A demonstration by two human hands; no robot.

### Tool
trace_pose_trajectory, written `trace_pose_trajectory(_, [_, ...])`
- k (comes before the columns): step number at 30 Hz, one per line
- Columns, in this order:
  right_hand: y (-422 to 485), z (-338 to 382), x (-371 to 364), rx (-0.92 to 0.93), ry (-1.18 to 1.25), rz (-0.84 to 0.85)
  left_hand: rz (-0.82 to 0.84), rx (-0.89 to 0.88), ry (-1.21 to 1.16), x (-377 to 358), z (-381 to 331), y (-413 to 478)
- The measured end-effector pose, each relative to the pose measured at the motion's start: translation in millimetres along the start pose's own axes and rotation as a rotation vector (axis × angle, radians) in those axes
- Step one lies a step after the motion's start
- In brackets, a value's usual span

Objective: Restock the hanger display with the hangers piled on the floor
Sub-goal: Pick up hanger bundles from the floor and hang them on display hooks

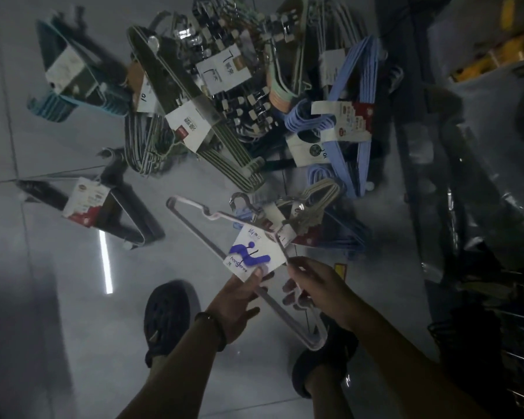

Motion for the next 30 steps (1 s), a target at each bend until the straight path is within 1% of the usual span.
trace_pose_trajectory(2, [-1.4, 7.5, -4.6, 0.073, -0.136, 0.003, 0.013, 0.056, 0.146, 3.4, 10.2, -4.2])
trace_pose_trajectory(4, [0.5, 19.2, -9.5, 0.196, -0.443, 0.013, 0.003, 0.103, 0.259, 6.2, 22.6, -5.9])
trace_pose_trajectory(6, [12.7, 36.9, -10.1, 0.324, -0.763, 0.004, 0.03, 0.191, 0.253, 4.0, 34.9, -6.6])
trace_pose_trajectory(7, [24.1, 45.8, -7.6, 0.349, -0.897, 0.003, 0.038, 0.24, 0.197, 1.1, 40.6, -6.2])
trace_pose_trajectory(9, [53.0, 64.8, -4.4, 0.343, -1.125, 0.035, -0.007, 0.304, 0.024, -2.2, 49.8, 0.4])
trace_pose_trajectory(12, [97.4, 92.1, -2.8, 0.36, -1.412, 0.109, -0.093, 0.312, -0.254, -9.2, 59.5, 30.0])
trace_pose_trajectory(14, [131.4, 104.2, 1.7, 0.391, -1.63, 0.069, -0.108, 0.304, -0.385, -13.2, 64.6, 60.8])
trace_pose_trajectory(16, [161.2, 106.2, 9.5, 0.36, -1.708, -0.018, -0.104, 0.291, -0.515, -22.1, 70.2, 90.9])
trace_pose_trajectory(18, [185.2, 94.7, 19.3, 0.382, -1.749, -0.116, -0.087, 0.245, -0.685, -34.7, 72.4, 118.6])
trace_pose_trajectory(19, [194.2, 85.5, 25.0, 0.359, -1.759, -0.139, -0.073, 0.218, -0.76, -40.9, 72.2, 129.5])
trace_pose_trajectory(22, [209.4, 73.1, 29.9, 0.28, -1.755, -0.109, -0.077, 0.107, -0.949, -46.8, 73.0, 151.5])
trace_pose_trajectory(24, [215.4, 83.4, 20.5, 0.293, -1.759, -0.072, -0.151, 0.037, -1.057, -44.2, 73.6, 159.8])
trace_pose_trajectory(26, [218.7, 94.1, 8.8, 0.304, -1.76, -0.036, -0.189, 0.006, -1.144, -44.9, 71.7, 164.6])
trace_pose_trajectory(28, [218.4, 94.1, 2.7, 0.31, -1.779, -0.018, -0.227, 0.004, -1.14, -48.9, 66.8, 162.6])
trace_pose_trajectory(30, [210.7, 93.0, 5.7, 0.307, -1.723, -0.028, -0.274, -0.018, -1.09, -49.5, 59.6, 154.5])
Point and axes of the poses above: each hand's wrist, its own y-axis towards the middle knuckle, its own x-axis out of the back of the hand, z = x × y, the point moved 5 cm from there along y, towards the middle knuckle, and after that the axes turned 6 degrees about -x, right-handed, at the moved point
